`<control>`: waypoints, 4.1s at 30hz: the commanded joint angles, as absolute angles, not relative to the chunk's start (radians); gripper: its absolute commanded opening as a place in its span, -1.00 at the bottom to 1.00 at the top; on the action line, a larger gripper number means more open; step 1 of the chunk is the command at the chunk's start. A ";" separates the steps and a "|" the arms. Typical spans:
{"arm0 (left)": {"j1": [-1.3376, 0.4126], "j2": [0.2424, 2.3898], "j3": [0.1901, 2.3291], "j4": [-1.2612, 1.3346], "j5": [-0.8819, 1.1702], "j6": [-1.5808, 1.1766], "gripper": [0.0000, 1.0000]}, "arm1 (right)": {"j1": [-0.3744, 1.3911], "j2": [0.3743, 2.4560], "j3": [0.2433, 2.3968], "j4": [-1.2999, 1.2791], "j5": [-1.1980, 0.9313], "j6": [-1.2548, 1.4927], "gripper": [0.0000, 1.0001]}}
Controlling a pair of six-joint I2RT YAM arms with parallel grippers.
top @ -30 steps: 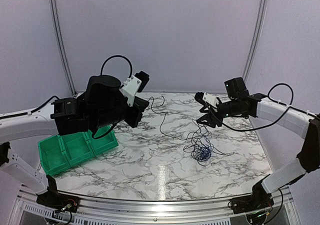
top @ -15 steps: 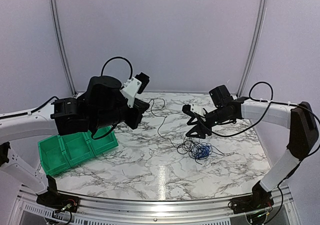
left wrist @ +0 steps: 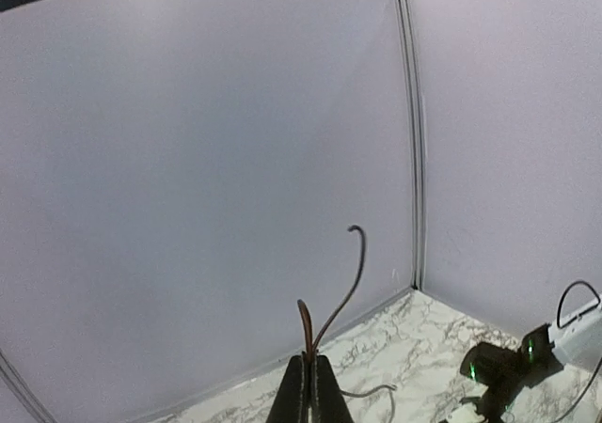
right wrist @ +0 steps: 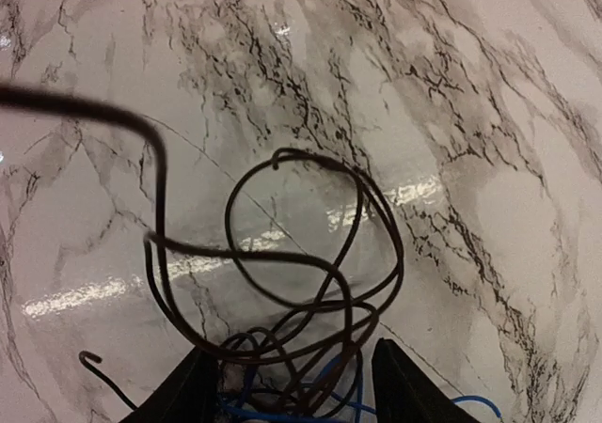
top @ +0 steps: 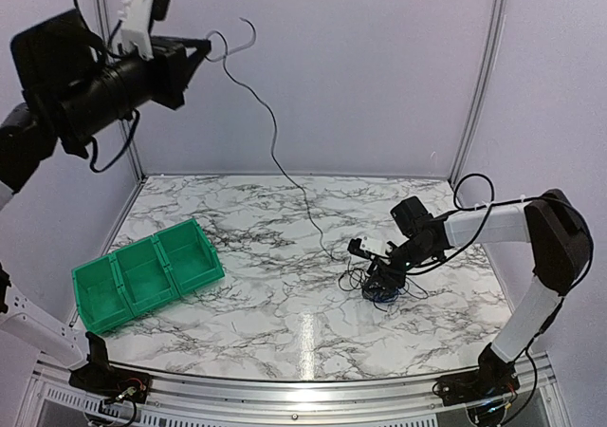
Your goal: Untangle the cables
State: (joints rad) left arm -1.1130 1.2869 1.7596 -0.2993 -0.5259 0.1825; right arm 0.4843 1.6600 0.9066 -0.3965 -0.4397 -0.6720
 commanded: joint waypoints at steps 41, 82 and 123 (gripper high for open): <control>-1.126 1.192 2.094 -0.161 -1.008 0.561 -1.00 | 0.160 1.785 0.962 -0.351 -0.159 -0.560 0.58; -1.136 1.156 1.979 -0.165 -1.164 0.663 -1.00 | 0.039 1.700 1.014 -0.442 -0.354 -0.586 -0.13; -1.157 1.350 2.066 0.194 -0.584 0.771 -1.00 | 0.251 1.517 0.924 -0.464 -0.657 -0.677 0.45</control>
